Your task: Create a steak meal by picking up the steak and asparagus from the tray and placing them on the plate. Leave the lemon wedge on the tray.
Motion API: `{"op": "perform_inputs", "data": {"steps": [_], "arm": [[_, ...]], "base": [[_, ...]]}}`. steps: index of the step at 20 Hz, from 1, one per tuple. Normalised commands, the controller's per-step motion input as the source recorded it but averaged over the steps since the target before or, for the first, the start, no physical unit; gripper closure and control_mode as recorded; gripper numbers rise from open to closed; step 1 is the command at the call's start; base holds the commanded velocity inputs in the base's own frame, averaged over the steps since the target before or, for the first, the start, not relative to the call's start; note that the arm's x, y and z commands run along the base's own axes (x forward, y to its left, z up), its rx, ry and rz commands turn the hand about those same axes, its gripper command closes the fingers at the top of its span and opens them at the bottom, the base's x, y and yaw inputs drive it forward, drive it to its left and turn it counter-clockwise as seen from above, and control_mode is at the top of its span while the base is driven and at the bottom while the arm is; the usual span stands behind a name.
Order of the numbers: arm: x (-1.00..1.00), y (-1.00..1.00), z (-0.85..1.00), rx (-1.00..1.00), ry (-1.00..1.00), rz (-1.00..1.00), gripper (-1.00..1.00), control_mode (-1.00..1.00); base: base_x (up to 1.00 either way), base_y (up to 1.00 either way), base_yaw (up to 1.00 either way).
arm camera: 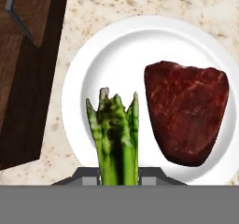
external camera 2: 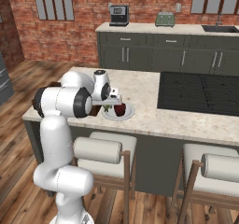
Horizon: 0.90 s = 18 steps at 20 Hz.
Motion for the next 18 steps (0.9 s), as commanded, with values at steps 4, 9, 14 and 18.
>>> {"op": "perform_inputs", "data": {"steps": [4,9,14,18], "arm": [[0.23,0.0,-0.2,0.0,0.0,0.0,1.0,-1.0],[0.29,0.0,-0.2,0.0,0.0,0.0,1.0,-1.0],[0.31,0.0,-0.15,0.0,0.0,0.0,1.0,-1.0],[0.31,0.0,-0.12,0.0,0.0,0.0,1.0,-1.0]], "base": [[0.0,0.0,0.0],[0.0,0.0,0.0],[0.0,0.0,0.0],[0.0,0.0,0.0]]}}
